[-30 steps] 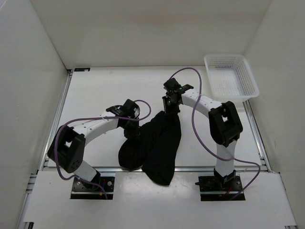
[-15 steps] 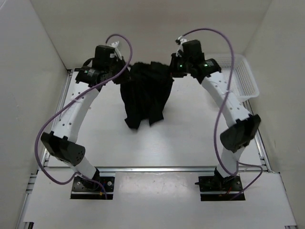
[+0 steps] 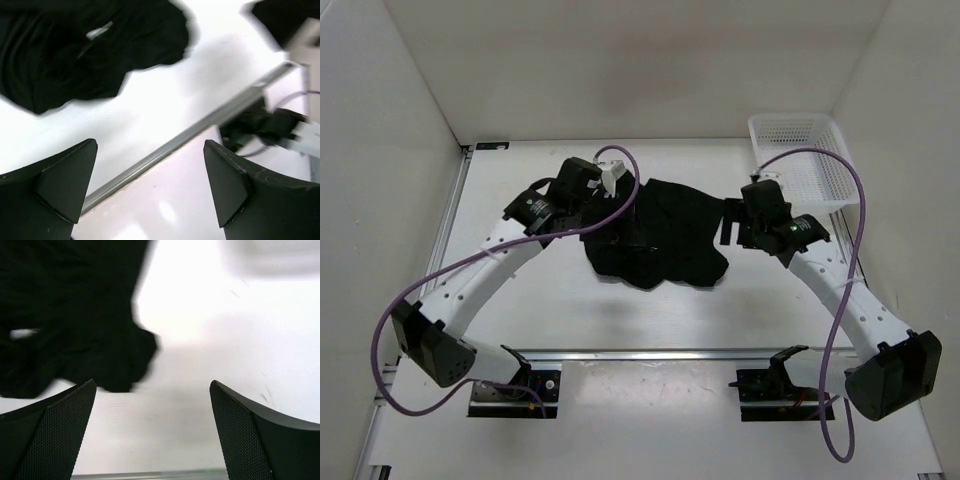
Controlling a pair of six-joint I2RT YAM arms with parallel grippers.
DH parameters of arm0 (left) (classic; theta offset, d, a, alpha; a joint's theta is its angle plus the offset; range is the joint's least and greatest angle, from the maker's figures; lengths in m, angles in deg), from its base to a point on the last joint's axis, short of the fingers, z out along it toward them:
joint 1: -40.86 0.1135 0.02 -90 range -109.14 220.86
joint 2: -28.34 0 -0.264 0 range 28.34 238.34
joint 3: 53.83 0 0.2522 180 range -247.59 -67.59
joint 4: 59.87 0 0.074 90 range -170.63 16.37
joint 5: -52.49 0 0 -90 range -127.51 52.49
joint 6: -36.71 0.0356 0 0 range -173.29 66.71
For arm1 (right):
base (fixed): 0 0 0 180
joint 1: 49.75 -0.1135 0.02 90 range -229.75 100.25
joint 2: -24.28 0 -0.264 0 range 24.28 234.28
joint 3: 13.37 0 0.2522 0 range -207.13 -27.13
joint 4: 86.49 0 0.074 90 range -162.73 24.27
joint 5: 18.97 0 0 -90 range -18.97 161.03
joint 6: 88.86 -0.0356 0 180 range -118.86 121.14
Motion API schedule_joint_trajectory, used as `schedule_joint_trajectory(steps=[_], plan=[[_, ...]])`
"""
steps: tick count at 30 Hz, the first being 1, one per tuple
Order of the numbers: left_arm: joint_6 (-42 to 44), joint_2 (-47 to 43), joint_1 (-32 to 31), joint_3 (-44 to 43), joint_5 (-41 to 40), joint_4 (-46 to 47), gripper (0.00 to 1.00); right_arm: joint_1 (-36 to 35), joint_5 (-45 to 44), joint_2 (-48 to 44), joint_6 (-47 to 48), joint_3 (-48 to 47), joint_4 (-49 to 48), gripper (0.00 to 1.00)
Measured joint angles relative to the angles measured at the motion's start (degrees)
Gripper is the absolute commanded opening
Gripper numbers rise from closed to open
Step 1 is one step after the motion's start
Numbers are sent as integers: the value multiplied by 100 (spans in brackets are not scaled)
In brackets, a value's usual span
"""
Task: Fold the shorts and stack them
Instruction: Flatten the shorts out
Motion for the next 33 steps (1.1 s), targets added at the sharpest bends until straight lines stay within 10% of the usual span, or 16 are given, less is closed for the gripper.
schedule_joint_trajectory(steps=[5, 8, 13, 20, 27, 31, 33], plan=[[-81, 184, 629, 422, -315, -225, 59, 428, -306, -267, -216, 337, 343, 71], [-136, 144, 1281, 422, -474, -184, 59, 332, -118, -247, -341, 48, 310, 66], [-243, 463, 2105, 424, -551, -129, 91, -459, 428, 824, -640, -640, 28, 82], [-350, 1884, 1919, 570, -146, -70, 82, -1572, 1255, 2227, -1187, -984, -201, 84], [-310, 2402, 955, 667, -37, -83, 80, -728, 1458, 1683, -1414, -229, -208, 82], [-289, 2879, 813, 485, -116, -70, 18, 76, 1499, 1198, -1388, -39, -173, 82], [-254, 3062, 782, 426, -149, -22, 10, 337, 1519, 973, -1351, -17, -153, 82]])
